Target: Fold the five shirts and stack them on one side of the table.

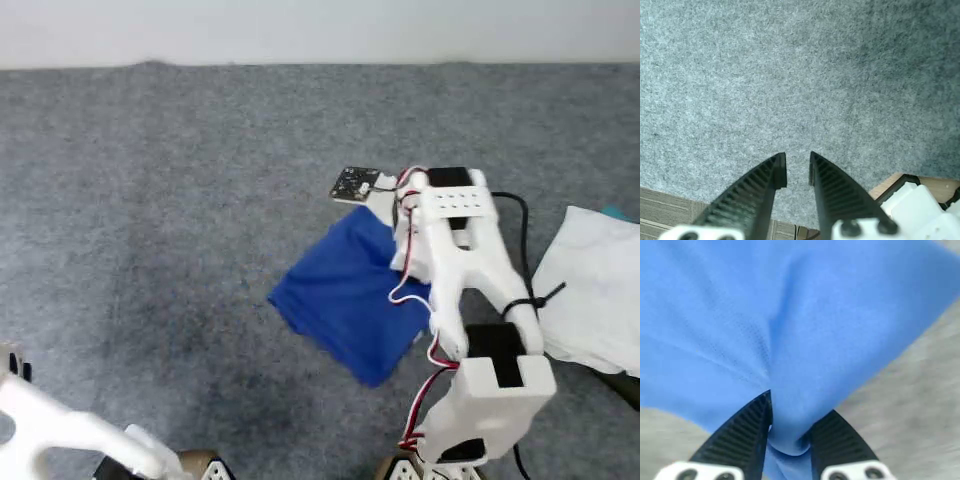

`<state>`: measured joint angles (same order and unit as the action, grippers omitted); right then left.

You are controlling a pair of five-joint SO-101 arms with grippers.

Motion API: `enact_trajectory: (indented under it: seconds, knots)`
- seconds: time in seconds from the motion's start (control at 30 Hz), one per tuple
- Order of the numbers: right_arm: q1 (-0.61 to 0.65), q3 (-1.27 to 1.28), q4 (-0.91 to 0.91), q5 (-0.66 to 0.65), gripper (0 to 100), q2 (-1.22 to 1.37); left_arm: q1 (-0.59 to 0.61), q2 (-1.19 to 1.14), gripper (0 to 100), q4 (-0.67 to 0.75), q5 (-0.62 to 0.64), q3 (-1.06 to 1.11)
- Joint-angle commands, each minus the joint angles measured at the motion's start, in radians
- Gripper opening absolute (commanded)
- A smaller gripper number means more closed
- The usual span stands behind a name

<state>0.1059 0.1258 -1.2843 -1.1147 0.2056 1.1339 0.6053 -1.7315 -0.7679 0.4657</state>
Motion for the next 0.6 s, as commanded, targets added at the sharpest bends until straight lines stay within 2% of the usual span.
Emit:
enact_trajectory:
  seconds: [0.0,0.13,0.23,0.3,0.4,0.57]
  knots:
    - [-0.018,-0.002,0.15,-0.126,0.9,-0.062,-0.011,0.028,9,-0.014,-0.002,-0.012]
    - [-0.002,0.005,0.274,-0.173,0.9,-0.041,-0.011,0.028,5,-0.014,-0.002,-0.012]
    - [0.013,-0.003,0.291,-0.172,1.3,-0.01,-0.011,0.028,2,-0.014,-0.003,-0.012]
    - [0.015,-0.003,0.288,-0.155,4.9,-0.007,-0.006,0.028,2,-0.014,-0.003,-0.012]
    - [0.004,-0.032,0.28,-0.02,16.9,-0.018,-0.003,0.028,2,-0.02,-0.003,-0.012]
    - [-0.012,-0.109,0.209,0.226,21.3,-0.088,-0.009,0.028,2,-0.02,-0.003,-0.012]
